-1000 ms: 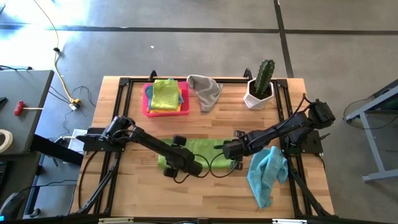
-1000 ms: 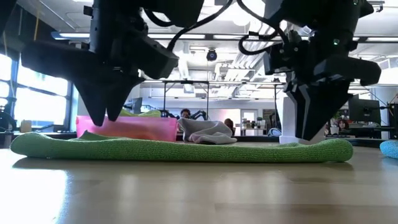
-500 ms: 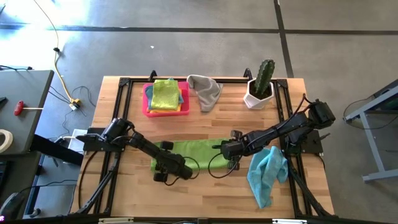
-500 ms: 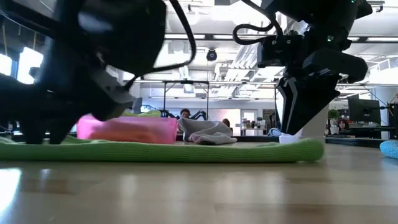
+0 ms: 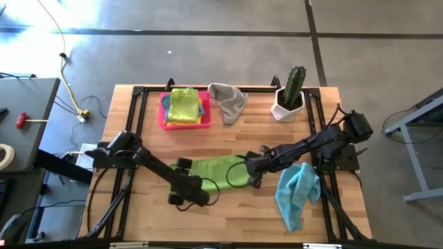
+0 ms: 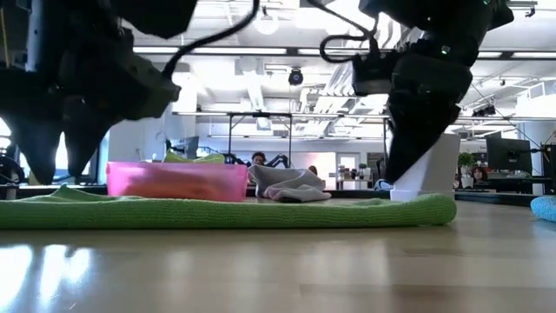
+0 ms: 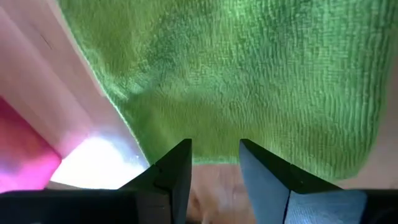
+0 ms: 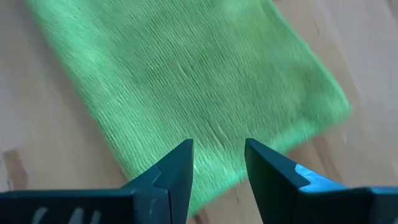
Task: Fold microfiber towels
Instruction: Fold the green towel on the table
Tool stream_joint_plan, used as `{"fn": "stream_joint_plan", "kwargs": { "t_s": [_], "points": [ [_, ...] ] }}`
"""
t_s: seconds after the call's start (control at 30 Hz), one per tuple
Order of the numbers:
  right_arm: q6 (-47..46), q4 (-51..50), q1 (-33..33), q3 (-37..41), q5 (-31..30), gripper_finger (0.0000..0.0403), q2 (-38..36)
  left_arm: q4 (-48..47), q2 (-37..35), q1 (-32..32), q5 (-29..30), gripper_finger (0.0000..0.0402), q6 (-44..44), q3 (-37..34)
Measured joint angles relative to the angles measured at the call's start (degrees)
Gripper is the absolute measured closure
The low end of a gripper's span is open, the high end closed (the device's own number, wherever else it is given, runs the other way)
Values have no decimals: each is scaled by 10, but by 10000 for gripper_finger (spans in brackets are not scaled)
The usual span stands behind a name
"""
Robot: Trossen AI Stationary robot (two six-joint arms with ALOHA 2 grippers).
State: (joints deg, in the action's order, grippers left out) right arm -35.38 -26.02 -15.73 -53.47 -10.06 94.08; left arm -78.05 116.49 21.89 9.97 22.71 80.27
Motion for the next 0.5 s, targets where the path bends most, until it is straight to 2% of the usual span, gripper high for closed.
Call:
{"fn": "stream_joint_plan", "kwargs": {
  "t_s": [0.17,0.5],
  "points": [
    [-54,-73,4,0,12,265,0,85,-56,3,29,277,1,-73],
    [-67,-115,13,0,11,265,0,316,-242,13,26,278,92,-301]
  ]
}}
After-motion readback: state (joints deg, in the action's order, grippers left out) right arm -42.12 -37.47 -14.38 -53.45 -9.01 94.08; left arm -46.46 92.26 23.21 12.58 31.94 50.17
